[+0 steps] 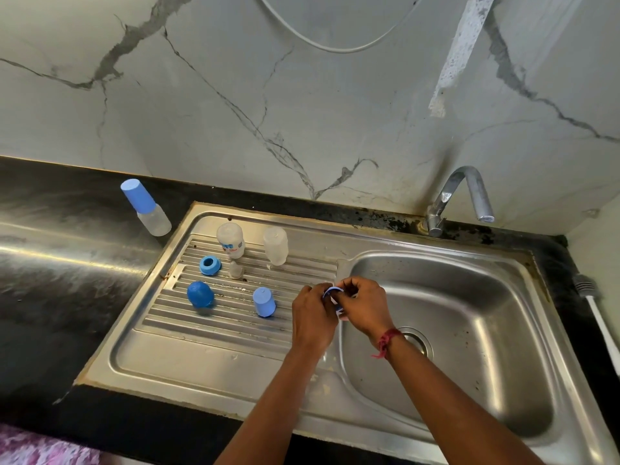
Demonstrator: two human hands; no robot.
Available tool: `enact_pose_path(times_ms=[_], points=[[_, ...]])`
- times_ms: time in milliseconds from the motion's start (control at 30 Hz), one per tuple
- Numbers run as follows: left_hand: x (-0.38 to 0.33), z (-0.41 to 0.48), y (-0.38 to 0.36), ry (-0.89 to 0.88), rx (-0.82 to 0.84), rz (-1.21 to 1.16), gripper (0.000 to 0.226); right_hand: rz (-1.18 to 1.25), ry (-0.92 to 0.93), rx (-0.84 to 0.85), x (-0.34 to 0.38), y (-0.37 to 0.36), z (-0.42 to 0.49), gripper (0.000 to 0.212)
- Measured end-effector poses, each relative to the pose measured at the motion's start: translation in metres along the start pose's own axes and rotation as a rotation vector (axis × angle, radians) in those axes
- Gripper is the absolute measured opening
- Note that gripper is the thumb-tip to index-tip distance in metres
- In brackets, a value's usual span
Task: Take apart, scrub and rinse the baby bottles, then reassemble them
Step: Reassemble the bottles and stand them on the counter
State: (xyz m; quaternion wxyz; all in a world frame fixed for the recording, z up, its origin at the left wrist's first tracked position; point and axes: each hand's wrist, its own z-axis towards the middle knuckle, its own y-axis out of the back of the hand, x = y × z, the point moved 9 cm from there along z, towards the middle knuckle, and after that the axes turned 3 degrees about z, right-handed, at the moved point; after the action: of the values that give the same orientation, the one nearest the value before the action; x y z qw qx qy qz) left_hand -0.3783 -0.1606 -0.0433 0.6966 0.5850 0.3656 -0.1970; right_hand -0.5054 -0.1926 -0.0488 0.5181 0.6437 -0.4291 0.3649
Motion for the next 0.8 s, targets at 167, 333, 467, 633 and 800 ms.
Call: enact_pose_path(times_ms=[167,333,467,633,800], points=[[0.011,-0.003,-0.003,0.210,0.031,-0.183,0.015,-0.100,0.054,-0.116,0.001,0.001,0.002,0.017],[0.018,-0.004,0.001,0.250,-0.029,-0.196,0.009,-0.006,0.065,-0.090,-0.006,-0.005,-0.001,0.016],[0.021,-0.004,0.008,0.115,-0.122,-0.151,0.010,0.136,0.002,0.036,-0.010,-0.009,-0.004,0.016],[0.018,-0.002,0.015,-0.047,-0.188,-0.096,0.020,0.381,-0.111,0.127,-0.008,-0.012,-0.006,0.014],[0.018,-0.003,0.017,-0.084,-0.191,-0.184,0.026,0.368,-0.098,0.144,-0.004,-0.014,-0.004,0.026]])
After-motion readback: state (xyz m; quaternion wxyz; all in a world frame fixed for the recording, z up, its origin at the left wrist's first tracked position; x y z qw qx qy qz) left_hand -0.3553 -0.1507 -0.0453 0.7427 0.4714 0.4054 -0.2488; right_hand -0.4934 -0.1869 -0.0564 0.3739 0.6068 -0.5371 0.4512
